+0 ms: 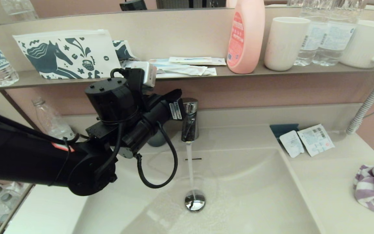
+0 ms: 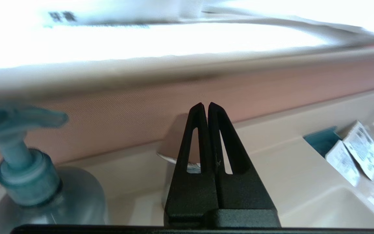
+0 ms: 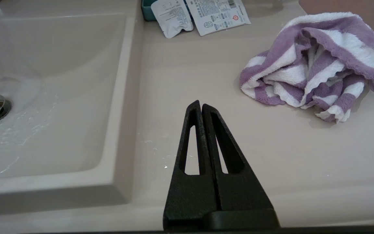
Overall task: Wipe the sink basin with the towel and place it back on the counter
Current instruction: Turn off the faucet
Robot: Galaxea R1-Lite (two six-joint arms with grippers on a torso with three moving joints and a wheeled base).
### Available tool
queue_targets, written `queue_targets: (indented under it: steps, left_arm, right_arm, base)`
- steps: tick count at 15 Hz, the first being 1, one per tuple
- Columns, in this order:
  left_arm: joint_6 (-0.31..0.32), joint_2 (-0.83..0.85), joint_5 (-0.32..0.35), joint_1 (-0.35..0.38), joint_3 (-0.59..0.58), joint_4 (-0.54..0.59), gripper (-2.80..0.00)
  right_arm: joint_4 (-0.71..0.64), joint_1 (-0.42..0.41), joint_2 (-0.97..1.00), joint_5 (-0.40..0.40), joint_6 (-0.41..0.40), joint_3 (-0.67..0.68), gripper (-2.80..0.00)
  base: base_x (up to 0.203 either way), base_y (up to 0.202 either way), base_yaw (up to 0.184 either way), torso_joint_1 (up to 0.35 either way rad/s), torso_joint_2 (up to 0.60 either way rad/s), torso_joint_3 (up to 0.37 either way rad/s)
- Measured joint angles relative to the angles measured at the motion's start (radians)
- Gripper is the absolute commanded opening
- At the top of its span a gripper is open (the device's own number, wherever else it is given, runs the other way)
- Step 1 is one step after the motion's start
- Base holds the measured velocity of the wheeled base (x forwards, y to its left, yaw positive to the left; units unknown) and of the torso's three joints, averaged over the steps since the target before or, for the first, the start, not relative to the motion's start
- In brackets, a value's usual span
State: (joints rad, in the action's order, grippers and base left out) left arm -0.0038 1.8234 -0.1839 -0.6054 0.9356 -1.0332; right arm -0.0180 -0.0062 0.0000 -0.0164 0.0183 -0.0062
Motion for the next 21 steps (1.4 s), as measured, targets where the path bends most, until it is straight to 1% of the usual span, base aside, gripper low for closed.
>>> queue_targets:
  steps: [3,5,9,12,14,17,18,19,21]
  left_arm:
    - [0.0,0.017,0.003,0.003,0.006,0.0,-2.8]
    - [-0.001,0.022,0.004,0.001,-0.017,-0.004,-2.8]
    - [-0.005,0.022,0.002,-0.007,-0.092,-0.014,-2.8]
    - [-0.003,0.022,-0.002,-0.016,-0.152,-0.052,-2.8]
    - [-0.003,0.016,-0.005,-0.02,-0.161,-0.072,-2.8]
    - [0.0,-0.042,-0.008,-0.023,-0.156,-0.046,-2.8]
    - [-0.001,-0.072,-0.008,-0.033,-0.182,-0.025,-2.8]
    - [-0.003,-0.101,-0.008,-0.053,-0.236,-0.014,-2.8]
    - [-0.007,-0.153,-0.027,-0.109,-0.391,-0.017,-2.8]
  right_arm:
    - [0.0,0.0,0.0,0.0,0.0,0.0,-2.8]
    - [0.0,0.0,0.0,0.0,0.0,0.0,-2.8]
    - [0.0,0.0,0.0,0.0,0.0,0.0,-2.8]
    - [-0.001,0.0,0.0,0.0,0.0,0.0,-2.8]
    - [0.0,0.0,0.0,0.0,0.0,0.0,-2.8]
    - [0.0,0.0,0.0,0.0,0.0,0.0,-2.8]
    - [0.0,0.0,0.0,0.0,0.0,0.0,-2.8]
    - [0.0,0.0,0.0,0.0,0.0,0.0,-2.8]
    - [0.0,0.0,0.0,0.0,0.0,0.0,-2.8]
  base:
    - [0.0,0.0,0.0,0.0,0.0,0.0]
    - [0.0,0.0,0.0,0.0,0.0,0.0]
    - [0.0,0.0,0.0,0.0,0.0,0.0]
    - [0.0,0.0,0.0,0.0,0.0,0.0]
    - [0.0,0.0,0.0,0.0,0.0,0.0]
    - [0.0,0.0,0.0,0.0,0.0,0.0]
    - [0.0,0.0,0.0,0.0,0.0,0.0]
    - [0.0,0.0,0.0,0.0,0.0,0.0]
    - [0.0,0.0,0.0,0.0,0.0,0.0]
